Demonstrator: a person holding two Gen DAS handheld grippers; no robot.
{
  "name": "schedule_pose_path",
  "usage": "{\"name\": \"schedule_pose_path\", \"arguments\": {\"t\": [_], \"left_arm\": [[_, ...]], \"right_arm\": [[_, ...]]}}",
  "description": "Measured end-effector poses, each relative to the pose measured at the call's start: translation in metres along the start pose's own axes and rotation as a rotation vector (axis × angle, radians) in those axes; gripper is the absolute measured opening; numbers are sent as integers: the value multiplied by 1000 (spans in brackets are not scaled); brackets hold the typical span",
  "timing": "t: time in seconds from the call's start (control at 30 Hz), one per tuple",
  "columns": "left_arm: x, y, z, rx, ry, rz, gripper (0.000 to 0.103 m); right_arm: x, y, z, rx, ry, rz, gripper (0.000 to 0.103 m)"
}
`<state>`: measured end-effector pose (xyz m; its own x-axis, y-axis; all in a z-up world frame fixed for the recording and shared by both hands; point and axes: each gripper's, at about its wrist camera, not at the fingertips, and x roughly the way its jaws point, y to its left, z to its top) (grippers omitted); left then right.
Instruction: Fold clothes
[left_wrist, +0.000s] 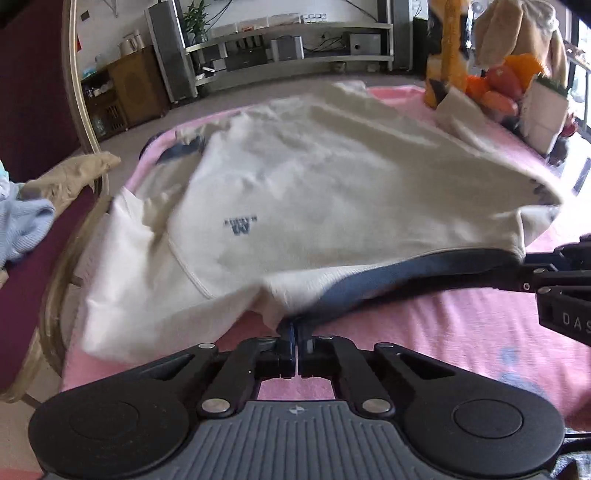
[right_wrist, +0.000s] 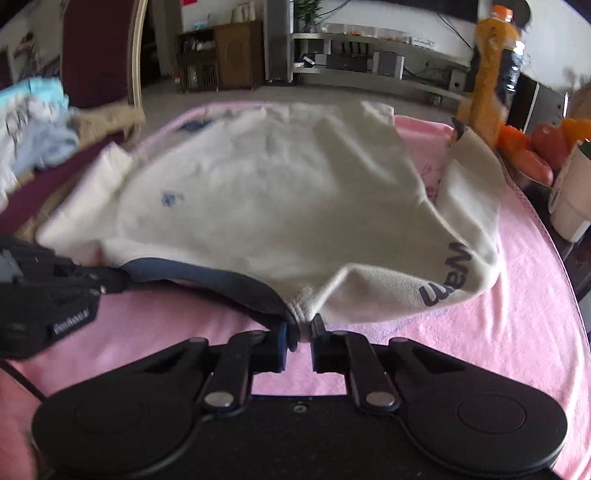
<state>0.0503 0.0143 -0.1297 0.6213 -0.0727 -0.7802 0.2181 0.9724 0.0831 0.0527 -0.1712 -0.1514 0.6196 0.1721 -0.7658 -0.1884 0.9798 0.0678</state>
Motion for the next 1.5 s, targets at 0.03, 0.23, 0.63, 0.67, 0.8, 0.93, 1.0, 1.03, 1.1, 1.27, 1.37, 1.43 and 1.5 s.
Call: {"name": "schedule_pose_path", "arguments": {"t": [0.03,0.23,0.63,0.67,0.8,0.93,1.0,1.03,1.1,1.27,1.37,1.43,1.5], "left_arm": [[-9,5,2,-25,27,-41,0],[-19,10,-5,-74,220,-131,0],[-45,31,-32,-105,126,-103,12],[-41,31,-30,-110,109,-93,12],[-9,25,-16,-112,89,-50,12],[20,17,-17,-39,166,27,13],[24,18,-20,-16,199,67,22],[26,18,-21,-4,216,87,22],[27,22,-23,0,238,111,20],[3,26,-2,-41,149,57,14],[-17,18,28,-52,51,24,15],[-31,12,48,-59,-15,4,15],[-44,7,68,-65,-81,-16,18]], "right_arm": [[-8,-2,4,31,19,16,11],[-7,-11,6,153,241,46,10],[-40,-55,-6,247,75,48,21],[-43,-62,-4,281,35,52,13],[-13,-68,-2,373,59,156,7],[24,-48,-8,291,133,107,7],[29,-47,-14,260,189,46,5],[24,-50,-15,265,215,26,6],[14,-57,-17,274,268,-15,11],[-33,-112,-4,528,135,69,15],[-71,-136,21,605,-17,123,22],[-89,-143,42,599,-107,126,34],[-97,-150,64,573,-186,110,37]]}}
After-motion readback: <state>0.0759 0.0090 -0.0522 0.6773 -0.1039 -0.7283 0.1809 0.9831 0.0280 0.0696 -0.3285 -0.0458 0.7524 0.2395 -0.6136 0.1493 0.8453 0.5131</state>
